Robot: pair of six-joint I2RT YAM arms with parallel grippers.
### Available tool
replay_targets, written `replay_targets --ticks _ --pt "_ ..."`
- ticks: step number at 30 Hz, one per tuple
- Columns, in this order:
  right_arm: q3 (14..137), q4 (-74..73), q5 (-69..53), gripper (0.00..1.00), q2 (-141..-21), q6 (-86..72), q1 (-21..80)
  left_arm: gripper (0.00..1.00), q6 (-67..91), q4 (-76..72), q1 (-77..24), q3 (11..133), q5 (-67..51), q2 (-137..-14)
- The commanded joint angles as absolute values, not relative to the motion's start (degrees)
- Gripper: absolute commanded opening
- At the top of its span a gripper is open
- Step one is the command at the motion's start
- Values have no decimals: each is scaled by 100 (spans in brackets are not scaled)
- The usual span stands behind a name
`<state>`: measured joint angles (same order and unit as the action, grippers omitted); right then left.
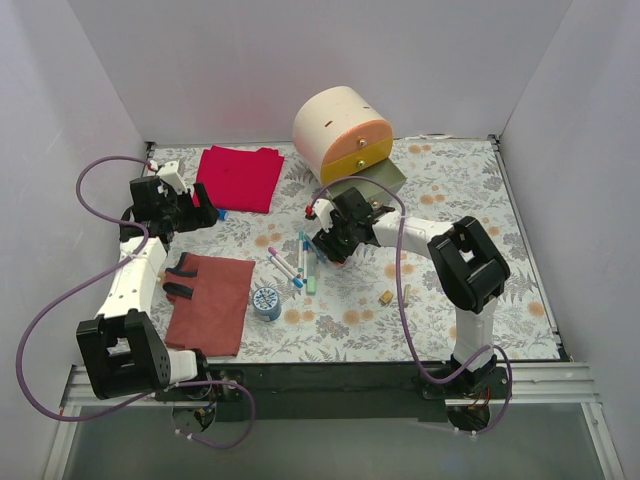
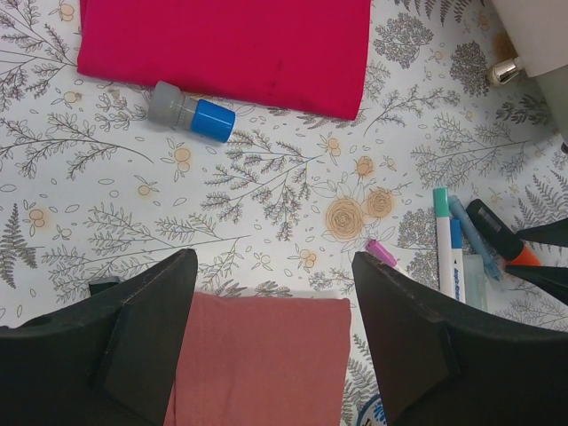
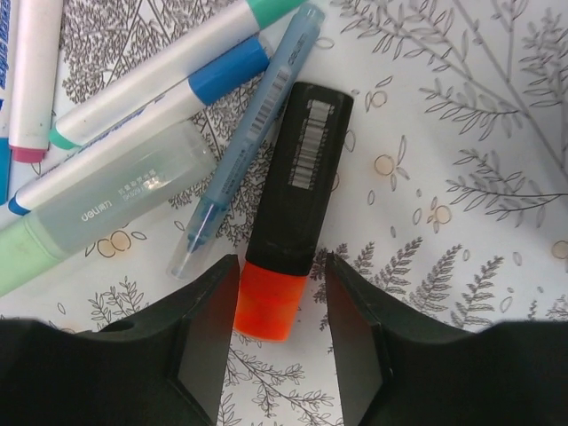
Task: Sort the stationery into containers
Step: Pick up the pen from the center of the board.
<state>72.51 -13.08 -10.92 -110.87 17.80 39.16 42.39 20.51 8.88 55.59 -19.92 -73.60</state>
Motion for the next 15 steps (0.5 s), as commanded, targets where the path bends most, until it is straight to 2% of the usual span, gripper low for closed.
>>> replay_targets --ticks 1,7,10,11,15 --pt "6997 -1292 -1344 51 -10969 1872 3902 70 4315 1925 870 5695 -2004 -7277" --pt "6838 -1283 -1433 44 -10977 1907 3911 70 4403 1916 870 5687 -2022 -7233" --pt "6794 -1266 -1389 35 -10925 2047 3902 71 4421 1907 870 5687 -2039 -7207" --pt "6794 -1292 -1328 28 -10881 2109 3894 70 4430 1907 870 5687 -2056 -7207" --pt "6741 -1441 -1134 20 -10364 2687 3885 70 4465 1872 870 5756 -2100 -7225"
